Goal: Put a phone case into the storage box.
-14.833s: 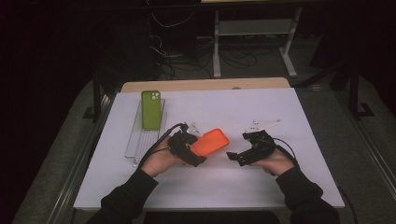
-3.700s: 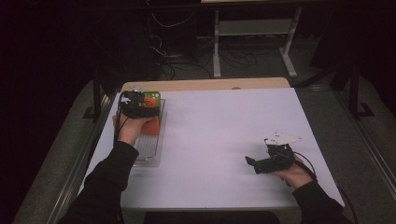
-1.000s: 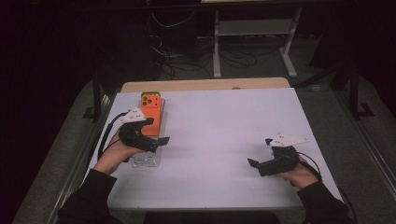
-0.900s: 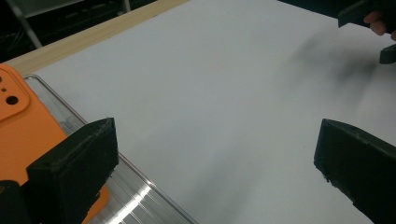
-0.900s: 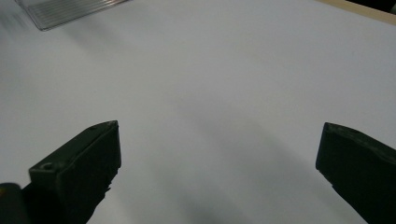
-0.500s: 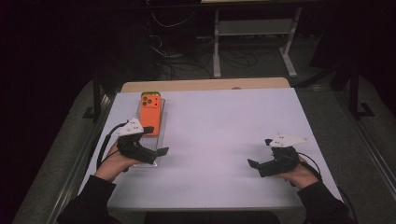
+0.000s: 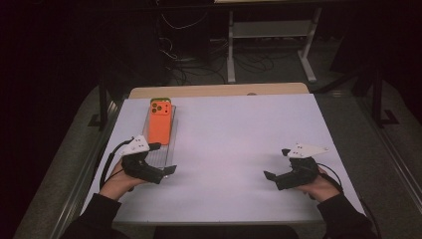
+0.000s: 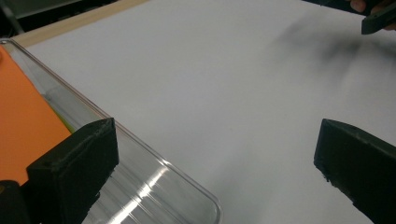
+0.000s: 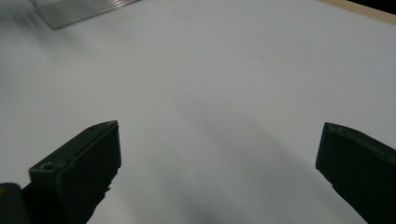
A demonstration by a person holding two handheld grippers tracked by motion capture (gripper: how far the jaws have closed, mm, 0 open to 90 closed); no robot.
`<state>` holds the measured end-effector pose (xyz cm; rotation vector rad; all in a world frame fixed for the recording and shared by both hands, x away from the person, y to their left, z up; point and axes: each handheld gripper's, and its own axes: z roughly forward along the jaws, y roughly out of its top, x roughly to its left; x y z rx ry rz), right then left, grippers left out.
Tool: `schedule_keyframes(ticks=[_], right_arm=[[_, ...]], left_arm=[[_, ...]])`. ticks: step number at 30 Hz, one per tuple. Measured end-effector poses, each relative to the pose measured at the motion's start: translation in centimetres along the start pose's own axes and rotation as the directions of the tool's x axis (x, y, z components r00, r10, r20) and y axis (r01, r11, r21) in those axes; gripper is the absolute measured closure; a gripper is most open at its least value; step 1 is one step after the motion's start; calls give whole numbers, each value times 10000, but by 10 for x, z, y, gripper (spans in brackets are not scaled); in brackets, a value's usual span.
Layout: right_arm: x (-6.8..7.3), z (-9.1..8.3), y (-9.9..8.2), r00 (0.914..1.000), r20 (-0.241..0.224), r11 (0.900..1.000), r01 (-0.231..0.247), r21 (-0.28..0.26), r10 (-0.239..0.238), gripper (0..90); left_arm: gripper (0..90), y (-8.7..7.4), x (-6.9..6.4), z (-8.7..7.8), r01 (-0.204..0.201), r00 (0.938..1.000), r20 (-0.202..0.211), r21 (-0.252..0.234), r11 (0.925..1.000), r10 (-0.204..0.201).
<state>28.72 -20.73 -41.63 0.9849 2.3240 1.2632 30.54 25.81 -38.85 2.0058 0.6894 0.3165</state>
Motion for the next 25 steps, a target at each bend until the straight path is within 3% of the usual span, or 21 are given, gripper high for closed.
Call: schedule_keyframes(ticks=[10, 18, 25], right_arm=[[1, -1, 0, 10000, -51, 10000, 34, -36, -34, 0], [1, -1, 0, 9999, -101, 9999, 101, -84, -102, 0], [1, -2, 0, 9999, -146, 9999, 84, -93, -85, 0]], left_arm=[[0, -11, -3, 0, -222, 9997, -57, 260, 9994, 224], [0, -13, -1, 0, 70, 10000, -8, 146, 9999, -70], [0, -12, -2, -1, 10, 10000, 60, 210, 9998, -12]])
